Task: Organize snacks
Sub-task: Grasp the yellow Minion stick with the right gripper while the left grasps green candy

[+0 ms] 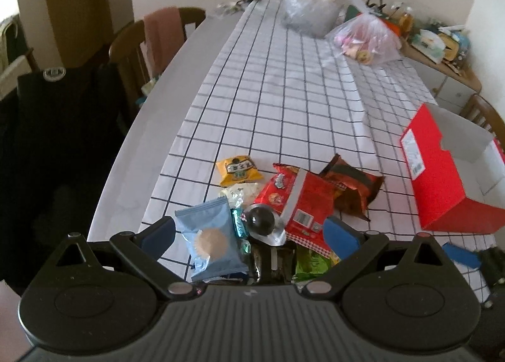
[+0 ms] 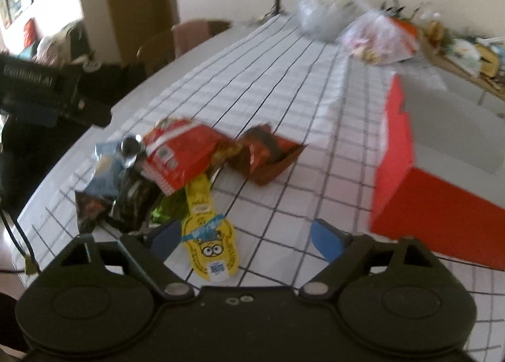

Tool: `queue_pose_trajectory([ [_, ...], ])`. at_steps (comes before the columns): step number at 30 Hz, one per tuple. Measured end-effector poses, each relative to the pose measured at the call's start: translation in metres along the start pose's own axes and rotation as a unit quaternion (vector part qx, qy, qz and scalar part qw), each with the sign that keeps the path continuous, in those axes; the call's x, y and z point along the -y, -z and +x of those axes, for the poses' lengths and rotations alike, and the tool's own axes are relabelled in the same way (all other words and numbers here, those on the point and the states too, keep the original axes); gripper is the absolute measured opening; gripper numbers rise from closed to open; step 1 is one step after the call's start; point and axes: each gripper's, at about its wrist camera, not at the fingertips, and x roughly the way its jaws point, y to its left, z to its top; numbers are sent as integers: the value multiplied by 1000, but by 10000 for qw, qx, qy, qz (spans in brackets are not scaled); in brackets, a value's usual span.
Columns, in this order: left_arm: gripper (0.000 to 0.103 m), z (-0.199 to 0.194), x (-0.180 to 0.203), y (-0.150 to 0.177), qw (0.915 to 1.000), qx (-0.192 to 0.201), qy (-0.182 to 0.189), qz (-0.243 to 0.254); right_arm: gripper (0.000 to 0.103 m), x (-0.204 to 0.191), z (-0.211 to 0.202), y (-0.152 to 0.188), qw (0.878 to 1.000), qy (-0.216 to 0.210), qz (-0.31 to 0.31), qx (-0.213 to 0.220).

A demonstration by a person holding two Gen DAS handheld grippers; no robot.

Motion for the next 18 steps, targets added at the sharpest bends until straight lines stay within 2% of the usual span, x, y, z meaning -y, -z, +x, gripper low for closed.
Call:
queue_pose_trajectory([
  [5,95,16,4,-1,9997,-177,-129,48,81,-3,29,-2,9985,-339,-264,-335],
  [8,85,30,4,-1,9992,-385,-112,-31,78,-5,40,-1,9964,-486,-390,-577],
  [11,76,42,1,-6,9982,-577,-13,-181,74,-3,49,0,9946,-558,-418,-769],
  [18,67,62,-13,-19,9932,-891,328,-673,73,-4,60,-3,9927,-714,-362,-906],
])
